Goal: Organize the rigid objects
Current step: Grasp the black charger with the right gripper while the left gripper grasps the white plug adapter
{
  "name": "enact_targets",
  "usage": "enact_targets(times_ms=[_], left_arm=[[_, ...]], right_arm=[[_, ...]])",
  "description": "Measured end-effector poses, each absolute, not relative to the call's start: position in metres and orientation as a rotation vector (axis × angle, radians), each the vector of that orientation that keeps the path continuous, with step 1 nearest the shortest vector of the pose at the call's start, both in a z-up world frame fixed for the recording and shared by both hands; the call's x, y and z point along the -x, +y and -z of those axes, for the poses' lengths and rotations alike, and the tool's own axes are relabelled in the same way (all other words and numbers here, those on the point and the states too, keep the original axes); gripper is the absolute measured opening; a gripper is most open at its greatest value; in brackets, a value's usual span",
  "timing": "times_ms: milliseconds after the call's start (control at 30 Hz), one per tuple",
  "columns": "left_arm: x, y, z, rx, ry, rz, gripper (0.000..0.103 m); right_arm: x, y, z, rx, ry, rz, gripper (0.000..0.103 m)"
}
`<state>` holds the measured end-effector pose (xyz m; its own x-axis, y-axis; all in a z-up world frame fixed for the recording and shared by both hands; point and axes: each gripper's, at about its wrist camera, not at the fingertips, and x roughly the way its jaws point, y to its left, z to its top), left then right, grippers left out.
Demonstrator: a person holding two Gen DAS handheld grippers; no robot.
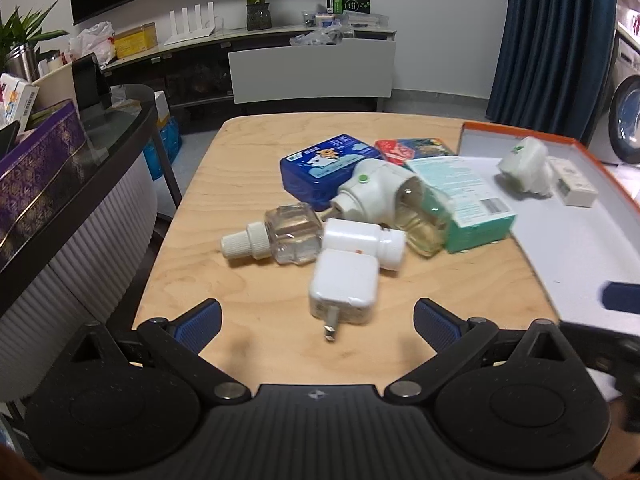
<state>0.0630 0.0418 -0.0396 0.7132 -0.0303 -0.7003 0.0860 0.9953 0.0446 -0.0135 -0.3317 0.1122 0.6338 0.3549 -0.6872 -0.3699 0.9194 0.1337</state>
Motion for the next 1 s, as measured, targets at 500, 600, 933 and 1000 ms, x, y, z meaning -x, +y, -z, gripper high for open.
enact_targets(times_ms=[500, 600, 933, 1000], left_arm=[[-0.085, 0.035, 0.059, -0.131, 0.775, 0.149, 0.043], [-0.078, 0.039, 0.058, -0.107, 0.777, 0.158, 0.043], [-0.057, 0.054, 0.043, -0.043, 0.762, 0.125, 0.043], [-0.056, 0.055, 0.041, -0.031, 0.76, 0.128, 0.043]], right_arm=[[0.023, -0.335, -0.096, 0.049, 0.827, -0.436, 0.085], [0.022, -0.331, -0.09, 0.067, 0.838, -0.443, 0.085], [0.013, -0.314, -0.069, 0.156, 0.852, -0.447, 0.045], [0.015, -0.311, -0.069, 0.173, 0.845, -0.465, 0.044]])
